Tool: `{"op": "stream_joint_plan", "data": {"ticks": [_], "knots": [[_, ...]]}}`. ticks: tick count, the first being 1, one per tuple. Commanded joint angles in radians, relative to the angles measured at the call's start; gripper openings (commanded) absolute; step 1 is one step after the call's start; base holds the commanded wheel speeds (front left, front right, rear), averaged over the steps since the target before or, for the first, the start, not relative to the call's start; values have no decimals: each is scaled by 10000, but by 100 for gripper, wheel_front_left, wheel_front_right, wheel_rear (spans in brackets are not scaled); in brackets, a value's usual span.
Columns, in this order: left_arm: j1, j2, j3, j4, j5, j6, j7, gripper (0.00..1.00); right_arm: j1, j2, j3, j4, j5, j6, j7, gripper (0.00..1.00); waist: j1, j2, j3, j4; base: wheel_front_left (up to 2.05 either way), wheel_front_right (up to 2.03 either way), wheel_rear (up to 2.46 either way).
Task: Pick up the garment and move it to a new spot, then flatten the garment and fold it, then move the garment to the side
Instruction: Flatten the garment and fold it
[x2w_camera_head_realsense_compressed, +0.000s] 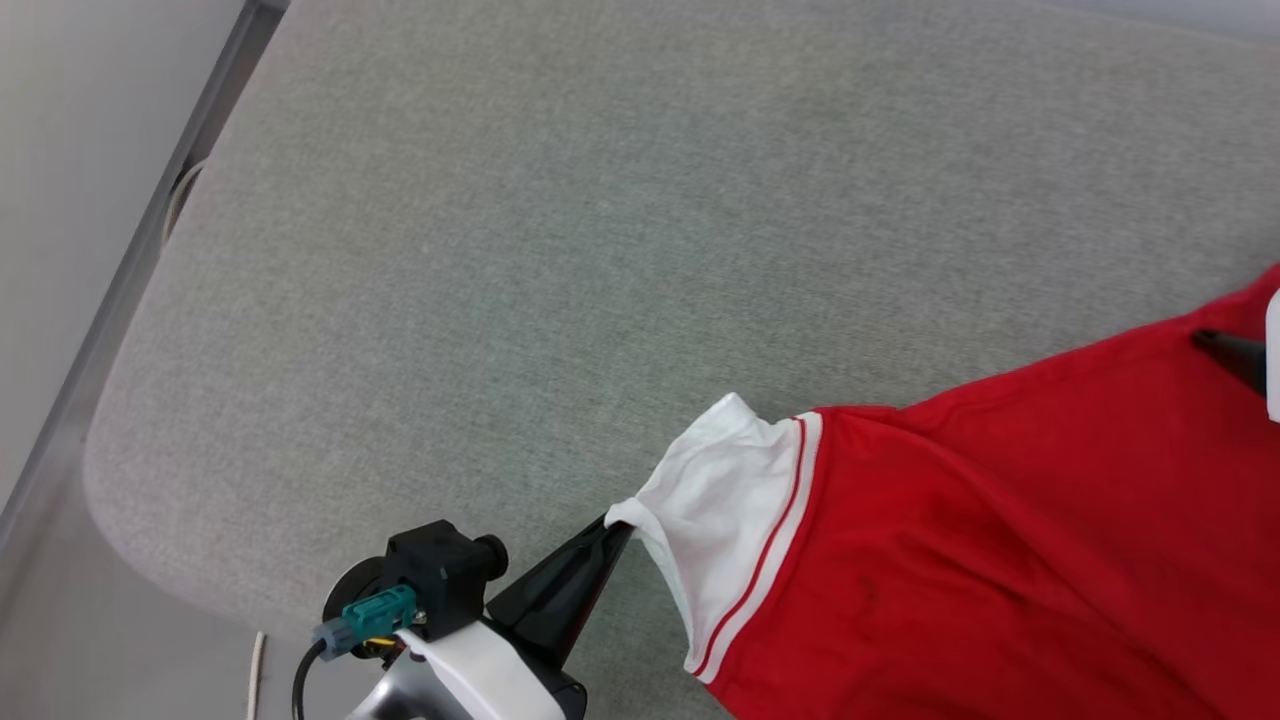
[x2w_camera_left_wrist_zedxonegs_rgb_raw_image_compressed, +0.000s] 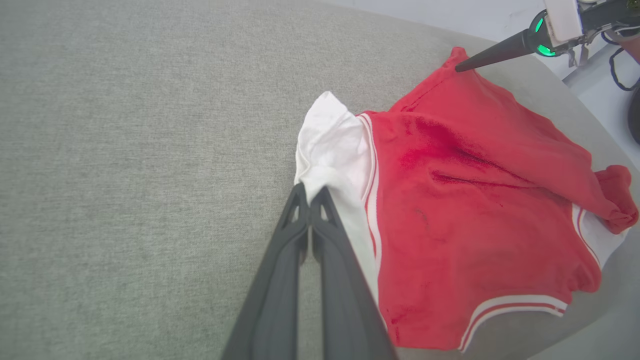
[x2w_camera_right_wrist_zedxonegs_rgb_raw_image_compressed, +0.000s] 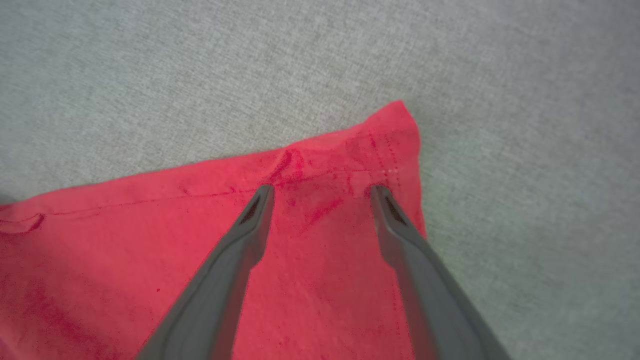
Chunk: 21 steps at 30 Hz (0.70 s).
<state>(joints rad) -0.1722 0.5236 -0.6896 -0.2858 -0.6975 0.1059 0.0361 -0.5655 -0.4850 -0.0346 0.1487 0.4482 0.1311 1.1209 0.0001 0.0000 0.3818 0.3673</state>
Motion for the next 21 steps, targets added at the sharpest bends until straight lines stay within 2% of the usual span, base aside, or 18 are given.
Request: {"op": "stream_joint_plan", "data": {"ticks": [1, 12, 13, 14, 15, 21], "knots": [[-145, -80, -37, 21, 84, -42, -67, 0, -235, -83, 6, 260, -128, -8, -66, 100, -1, 0, 327, 389, 0, 0, 0], [-304, -259, -189, 57, 67, -38, -22, 0, -303, -25, 44, 1726, -548, -8, -234, 100, -1, 0, 617, 771, 0, 0, 0], [-302, -258, -191, 57, 61, -26, -16, 0, -237, 4, 51, 1793, -556, -8, -205, 49, -1, 0, 615, 773, 0, 0, 0], [-302, -252, -190, 59, 51, -14, -7, 0, -167, 24, 68, 1836, -566, -8, -191, 11, -1, 0, 606, 769, 0, 0, 0], [-307, -239, -183, 66, 40, 3, -3, 0, -114, 49, 90, 1868, -559, -8, -187, 0, -1, 0, 591, 759, 0, 0, 0], [-299, -78, -44, 41, 28, 154, 92, 0, -143, 202, 34, 1905, -559, -8, -629, 0, -1, 0, 277, 532, 0, 0, 0]]}}
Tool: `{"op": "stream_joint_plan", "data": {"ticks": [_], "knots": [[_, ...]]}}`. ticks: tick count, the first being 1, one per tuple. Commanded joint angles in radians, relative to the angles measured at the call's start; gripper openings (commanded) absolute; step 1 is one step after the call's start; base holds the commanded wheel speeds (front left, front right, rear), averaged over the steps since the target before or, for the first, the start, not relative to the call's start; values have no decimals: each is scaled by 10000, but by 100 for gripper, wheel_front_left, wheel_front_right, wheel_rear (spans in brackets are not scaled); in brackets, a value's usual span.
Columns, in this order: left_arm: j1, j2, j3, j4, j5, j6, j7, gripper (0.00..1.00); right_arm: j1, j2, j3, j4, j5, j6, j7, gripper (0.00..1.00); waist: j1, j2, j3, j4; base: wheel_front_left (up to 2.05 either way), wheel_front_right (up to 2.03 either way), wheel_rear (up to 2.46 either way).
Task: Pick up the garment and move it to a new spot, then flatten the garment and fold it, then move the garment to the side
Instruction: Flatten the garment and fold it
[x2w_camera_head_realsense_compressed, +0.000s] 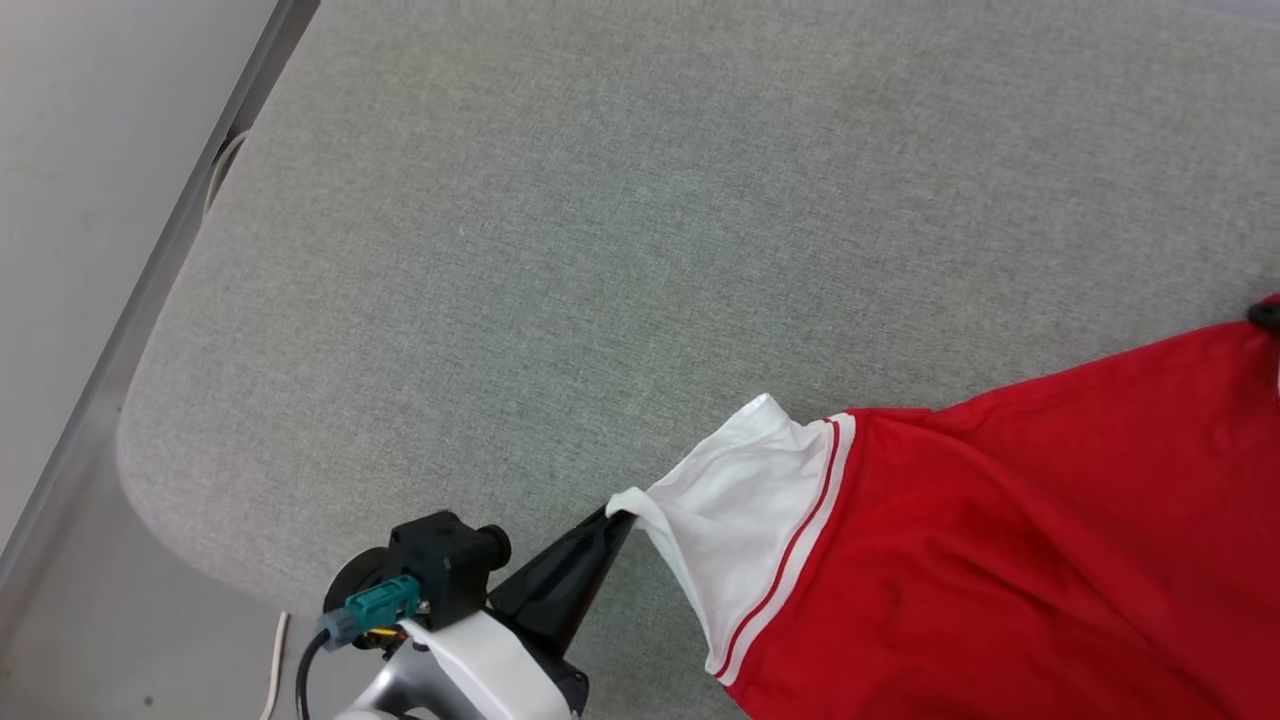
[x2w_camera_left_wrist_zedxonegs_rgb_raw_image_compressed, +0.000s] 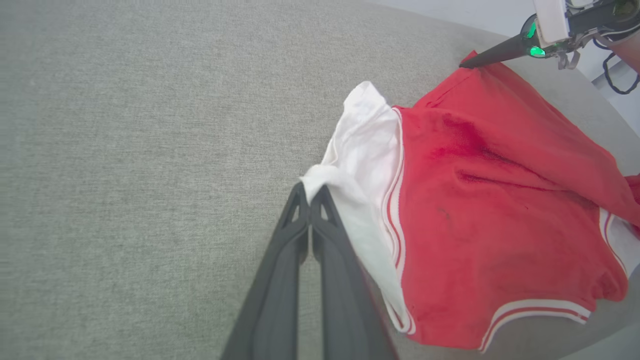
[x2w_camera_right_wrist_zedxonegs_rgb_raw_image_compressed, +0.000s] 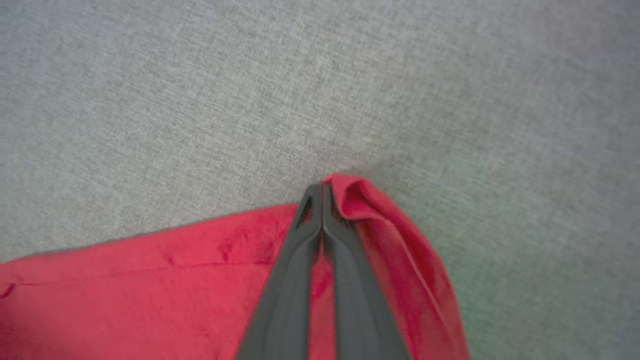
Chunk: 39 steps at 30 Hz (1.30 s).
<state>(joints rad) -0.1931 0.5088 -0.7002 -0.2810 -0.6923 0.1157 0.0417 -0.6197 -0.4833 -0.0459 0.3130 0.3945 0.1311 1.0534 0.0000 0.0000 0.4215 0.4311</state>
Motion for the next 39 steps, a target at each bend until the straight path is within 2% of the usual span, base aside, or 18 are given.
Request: {"op": "stream_joint_plan", "data": {"ticks": [1, 12, 20, 30, 39], "knots": [[-64, 89, 100, -17, -38, 85, 44, 0, 347, 206, 137, 244, 10, -8, -64, 0, 0, 0, -190, -174, 0, 0, 0], [176, 480, 539, -10, -145, 330, -154, 0, 0, 418, 373, 24, 545, -8, -1627, 0, 0, 0, -1317, -1185, 0, 0, 0], [188, 987, 1178, -271, -185, 587, -394, 0, -16, 420, 508, -521, 1098, -8, -2393, 0, 0, 0, -2147, -2076, 0, 0, 0], [-341, 1860, 2363, -999, -159, 866, -540, 0, -246, 235, 833, -2118, 1674, -8, -2725, 0, 0, 0, -2778, -3081, 0, 0, 0], [-1541, 2613, 3710, -1705, -245, 1030, -434, 0, -752, 305, 836, -3849, 1964, -8, -3046, 0, 0, 0, -3154, -4022, 0, 0, 0]]}}
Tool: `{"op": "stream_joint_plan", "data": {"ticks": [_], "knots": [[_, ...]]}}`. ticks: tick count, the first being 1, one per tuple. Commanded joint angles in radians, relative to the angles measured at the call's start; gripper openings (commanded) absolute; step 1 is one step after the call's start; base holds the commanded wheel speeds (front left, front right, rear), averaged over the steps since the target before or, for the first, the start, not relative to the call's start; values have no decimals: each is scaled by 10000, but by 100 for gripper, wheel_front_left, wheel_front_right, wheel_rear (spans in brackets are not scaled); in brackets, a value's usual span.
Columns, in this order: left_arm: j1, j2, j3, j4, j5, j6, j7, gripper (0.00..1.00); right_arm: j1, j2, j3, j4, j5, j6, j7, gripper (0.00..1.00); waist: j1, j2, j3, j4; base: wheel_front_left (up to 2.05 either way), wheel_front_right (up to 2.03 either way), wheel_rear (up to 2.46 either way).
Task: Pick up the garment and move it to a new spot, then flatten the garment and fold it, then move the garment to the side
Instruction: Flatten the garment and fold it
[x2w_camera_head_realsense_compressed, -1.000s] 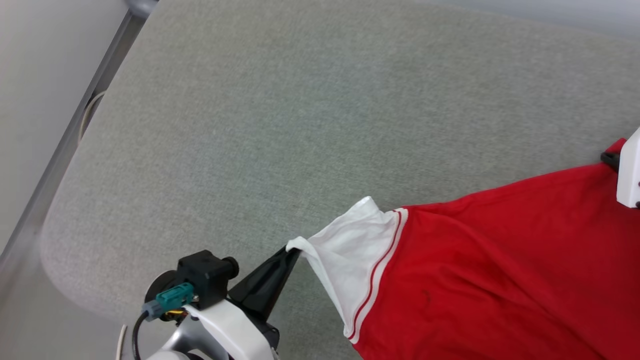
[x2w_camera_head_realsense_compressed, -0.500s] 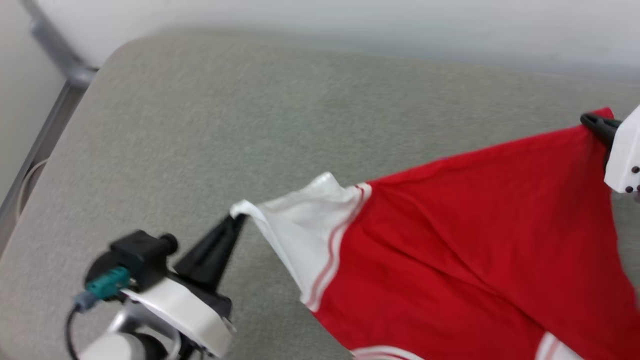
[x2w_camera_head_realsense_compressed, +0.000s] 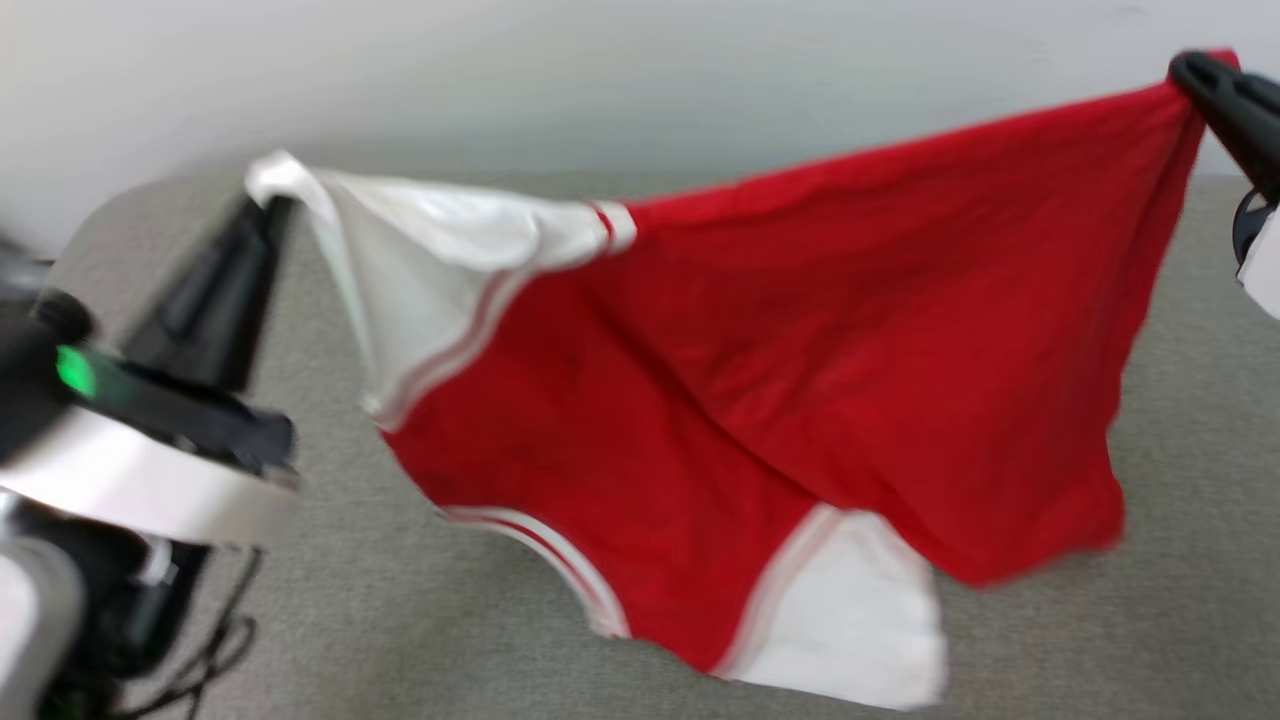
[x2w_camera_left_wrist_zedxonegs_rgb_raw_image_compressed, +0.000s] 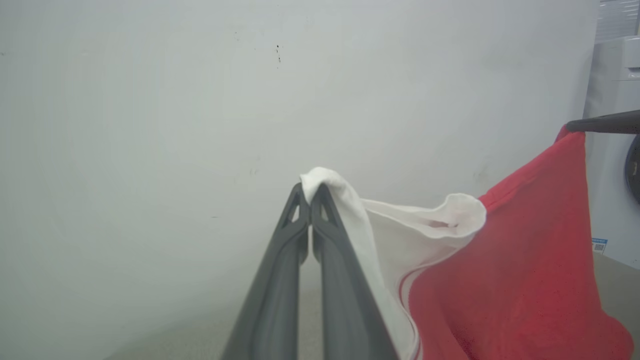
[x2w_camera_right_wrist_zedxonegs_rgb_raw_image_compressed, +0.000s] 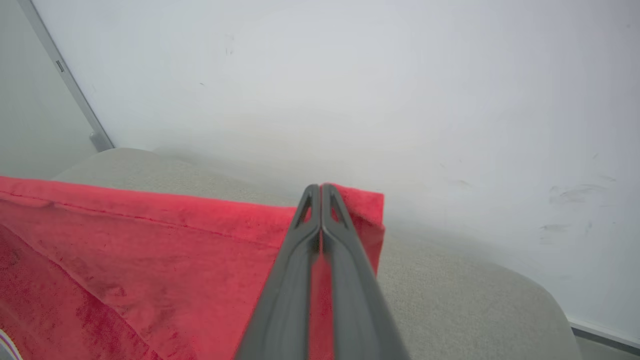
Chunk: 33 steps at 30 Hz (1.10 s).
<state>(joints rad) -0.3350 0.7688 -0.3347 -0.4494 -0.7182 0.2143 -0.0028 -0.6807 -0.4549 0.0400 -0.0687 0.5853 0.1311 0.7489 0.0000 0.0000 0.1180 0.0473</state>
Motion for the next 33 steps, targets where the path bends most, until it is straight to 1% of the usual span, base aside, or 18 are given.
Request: {"op": "stream_joint_plan", "data": {"ticks": [1, 6, 11, 16, 21, 24, 27, 32, 33], "knots": [[-290, 69, 213, -82, -8, 70, 18, 0, -187, 82, -18, -183, 93, -8, 26, 0, 0, 0, -145, -291, 0, 0, 0], [-1224, 371, 946, -242, 32, 215, 20, 0, -453, 236, -14, -826, 188, -8, 6, 0, 0, 0, -214, -737, 0, 0, 0], [-2184, 626, 1442, -171, 159, 234, 10, 0, -716, 466, -89, -1252, 217, -8, -121, 0, 0, 0, -153, -1109, 0, 0, 0], [-3131, 914, 1624, 2, 350, 86, 145, 0, -941, 708, -153, -1588, 199, -8, -157, 0, 0, 0, 143, -1415, 0, 0, 0], [-4098, 1221, 1662, 262, 561, -111, 309, 0, -1181, 758, -336, -1858, 112, -8, -196, 0, 0, 0, 782, -1601, 0, 0, 0], [-4712, 1374, 1603, 508, 656, -347, 436, 0, -1391, 801, -550, -1902, 58, -8, -217, 0, 0, 0, 1287, -1640, 0, 0, 0], [-5505, 1577, 1480, 856, 721, -727, 623, 0, -1736, 762, -721, -1875, -56, -8, -255, 0, 0, 0, 1948, -1626, 0, 0, 0], [-7348, 1696, 1083, 1924, 1008, -1580, 737, 0, -2704, 631, -793, -1450, -306, -8, -507, 0, 0, 0, 3063, -1534, 0, 0, 0], [-7799, 1622, 934, 2251, 1109, -1787, 694, 0, -2963, 606, -757, -1266, -384, -8, -627, 0, 0, 0, 3247, -1514, 0, 0, 0]]}}
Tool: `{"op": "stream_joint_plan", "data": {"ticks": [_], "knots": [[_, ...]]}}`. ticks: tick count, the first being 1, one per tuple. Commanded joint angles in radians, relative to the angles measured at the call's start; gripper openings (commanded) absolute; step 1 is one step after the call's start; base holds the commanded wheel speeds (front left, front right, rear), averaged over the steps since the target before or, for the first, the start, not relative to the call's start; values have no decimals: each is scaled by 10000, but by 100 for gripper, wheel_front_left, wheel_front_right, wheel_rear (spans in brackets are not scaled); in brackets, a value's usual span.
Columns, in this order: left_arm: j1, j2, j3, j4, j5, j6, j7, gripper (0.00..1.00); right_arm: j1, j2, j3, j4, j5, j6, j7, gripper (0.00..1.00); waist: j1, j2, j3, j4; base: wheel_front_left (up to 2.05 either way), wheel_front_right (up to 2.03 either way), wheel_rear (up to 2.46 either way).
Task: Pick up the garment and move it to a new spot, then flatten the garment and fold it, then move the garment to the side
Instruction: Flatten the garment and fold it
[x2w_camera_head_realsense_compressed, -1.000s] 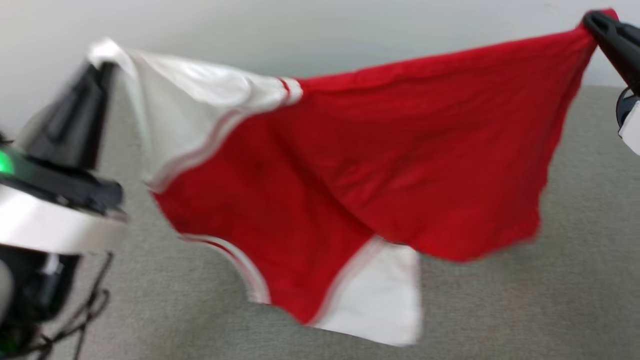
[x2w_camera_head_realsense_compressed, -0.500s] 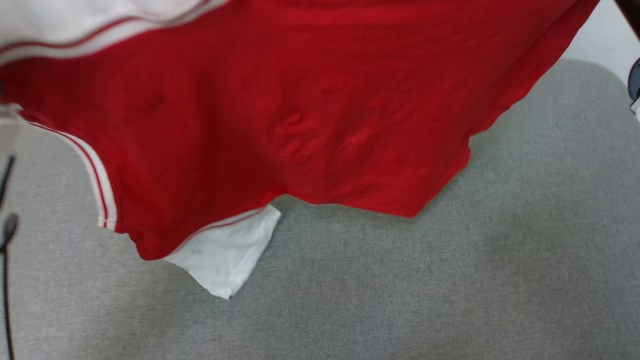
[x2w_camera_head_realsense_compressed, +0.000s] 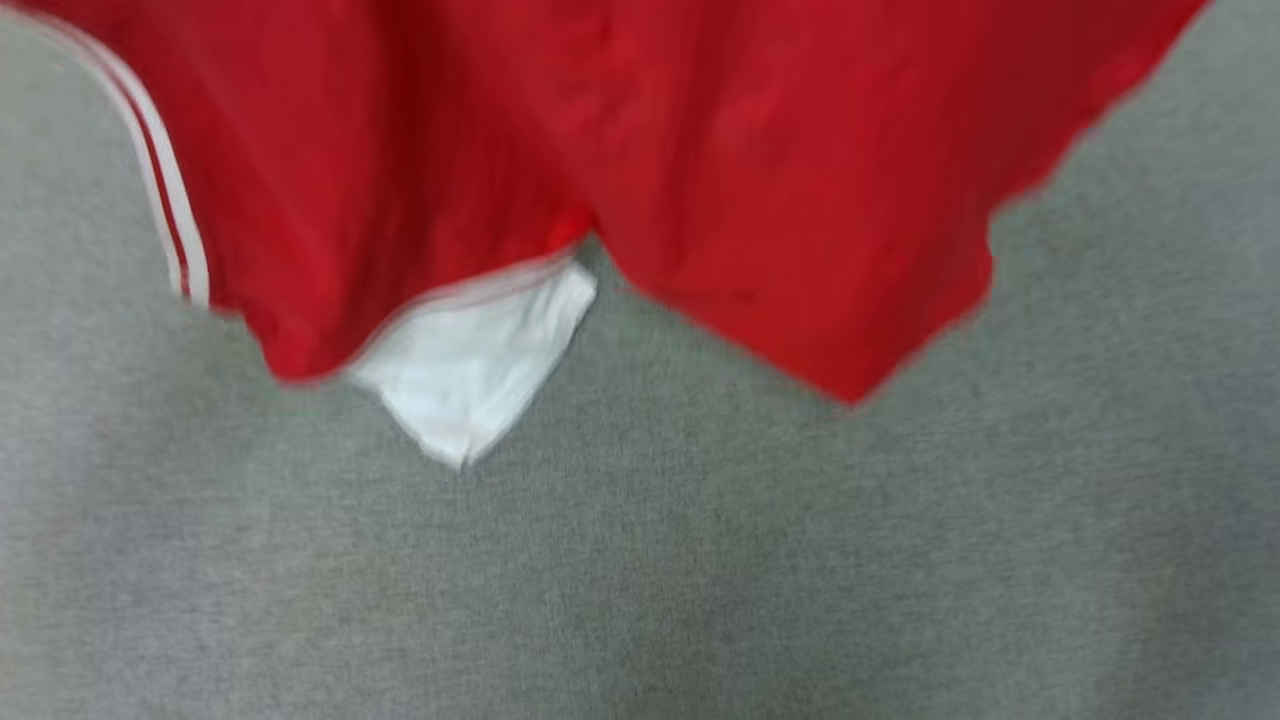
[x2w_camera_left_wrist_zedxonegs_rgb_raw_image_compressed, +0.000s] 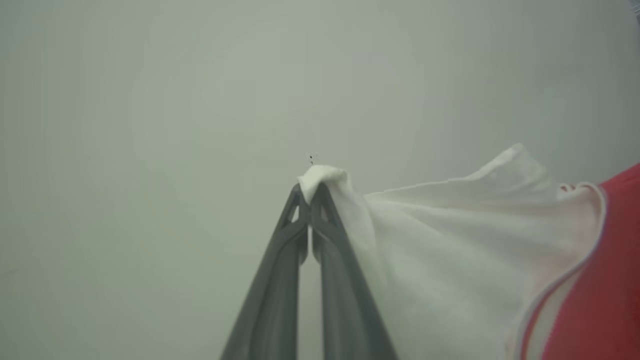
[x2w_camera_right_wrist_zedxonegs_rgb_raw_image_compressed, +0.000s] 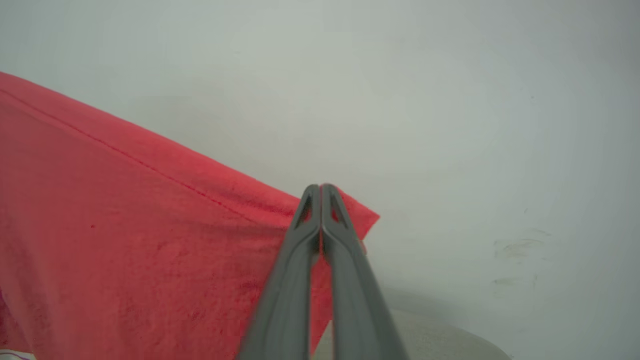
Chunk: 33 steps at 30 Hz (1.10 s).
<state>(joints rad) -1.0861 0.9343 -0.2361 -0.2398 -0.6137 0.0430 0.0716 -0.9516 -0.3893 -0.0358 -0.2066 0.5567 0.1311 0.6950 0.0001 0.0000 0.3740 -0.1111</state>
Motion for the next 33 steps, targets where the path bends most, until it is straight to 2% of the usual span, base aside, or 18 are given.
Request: {"op": "stream_joint_plan", "data": {"ticks": [1, 4, 7, 14, 19, 22, 26, 33], "knots": [[-784, -91, -178, 469, 166, -278, -19, 0, -542, -86, 7, 266, -176, -8, -164, 0, -1, 0, 914, 85, 0, 0, 0], [-2383, -375, -688, 1602, 676, -893, -89, 0, -1469, -113, 124, 963, -447, -9, -569, 0, -1, 0, 1465, 123, 0, 0, 0], [-4169, -801, -1205, 2904, 1272, -1308, -269, 0, -2524, -102, 300, 1800, -815, -11, -1035, 0, -1, 0, 1963, 130, 0, 0, 0], [-8102, -1930, -2342, 6334, 2450, -1669, -1755, 0, -5215, 542, 134, 4481, -1879, -12, -2787, 0, -1, 0, 2730, 140, 0, 0, 0], [-9736, -2544, -2976, 8392, 2930, -1709, -2925, 0, -6493, 817, 218, 6266, -2634, -14, -4039, 0, -1, 0, 3023, 261, 0, 0, 0], [-9954, -2821, -3226, 9266, 2865, -1713, -3201, 0, -6944, 930, 224, 7108, -2911, -12, -4688, 0, -1, 0, 3199, 378, 0, 0, 0], [-9267, -3056, -3348, 9691, 2541, -1719, -3360, 0, -7133, 1063, 391, 8039, -3182, -12, -5336, 0, -1, 0, 3398, 563, 0, 0, 0], [-6275, -3434, -2536, 8249, 2325, -1723, -3375, 0, -6248, 1275, 818, 9123, -3031, -12, -6218, 0, -1, 0, 3300, 944, 0, 0, 0]]}}
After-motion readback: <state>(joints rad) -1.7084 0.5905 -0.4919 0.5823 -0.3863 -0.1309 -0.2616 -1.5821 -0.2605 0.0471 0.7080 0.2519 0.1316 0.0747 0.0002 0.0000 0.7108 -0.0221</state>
